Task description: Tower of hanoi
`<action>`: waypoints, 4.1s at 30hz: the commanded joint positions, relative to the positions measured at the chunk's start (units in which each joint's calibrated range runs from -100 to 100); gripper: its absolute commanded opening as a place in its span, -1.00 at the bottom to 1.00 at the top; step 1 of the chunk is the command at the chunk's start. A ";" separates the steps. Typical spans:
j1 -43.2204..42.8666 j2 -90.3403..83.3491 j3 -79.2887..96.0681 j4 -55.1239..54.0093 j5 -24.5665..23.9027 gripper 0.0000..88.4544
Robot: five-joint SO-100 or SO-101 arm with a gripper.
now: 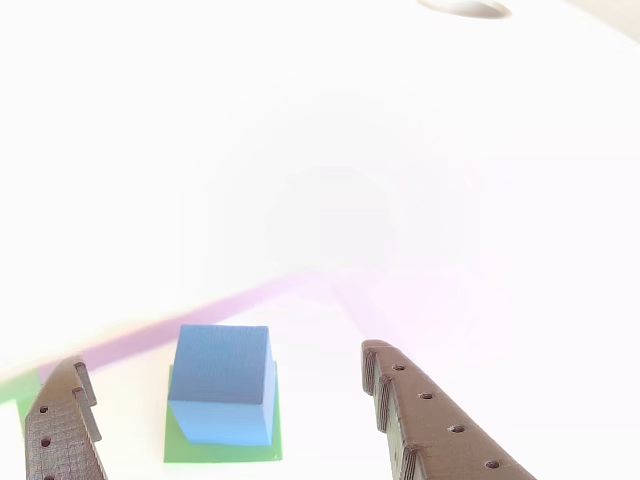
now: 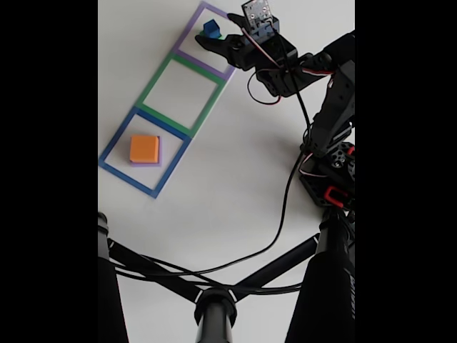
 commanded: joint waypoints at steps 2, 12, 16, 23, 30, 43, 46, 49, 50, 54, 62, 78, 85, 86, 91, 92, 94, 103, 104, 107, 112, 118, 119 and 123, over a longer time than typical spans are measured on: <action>-1.55 0.56 -2.15 -2.68 0.00 -0.31; -2.03 4.92 -3.24 -5.19 0.00 -0.33; -2.32 5.16 -3.52 -5.19 0.00 -0.35; -2.90 5.56 -3.61 -5.19 0.00 -0.49; -3.09 6.69 -4.88 -5.43 0.00 -0.66; -3.37 6.29 -4.61 -5.35 0.00 -0.90; -3.37 5.56 -4.24 -5.19 0.00 -0.90; -3.47 3.46 -3.33 -4.30 0.00 -0.90; -3.57 2.25 -2.97 -3.41 0.00 -0.90; -4.24 -7.28 -0.42 4.28 0.00 -0.90; -4.43 -37.72 0.03 40.48 0.00 -0.90; -7.98 -59.84 -48.24 122.10 0.00 -0.91; -11.62 -62.26 -56.06 129.14 0.00 -0.91; -12.10 -62.34 -56.61 129.79 0.00 -0.91; -17.37 -60.81 -55.79 130.60 0.00 -0.91; -18.81 -60.41 -55.06 130.11 0.00 -0.91; -21.69 -59.28 -52.61 128.33 0.00 -0.91; -24.37 -53.46 -25.97 100.72 0.00 -0.90; -24.66 -52.41 -21.88 94.65 0.00 -0.90; -25.52 -48.78 -14.15 81.45 0.00 -0.90; -25.04 -41.92 -1.88 57.97 0.00 -0.89; -23.89 -29.72 8.85 27.68 0.00 -0.89; -23.60 -27.70 10.12 23.96 0.00 -0.89; -23.51 -20.20 13.39 11.00 0.00 -0.88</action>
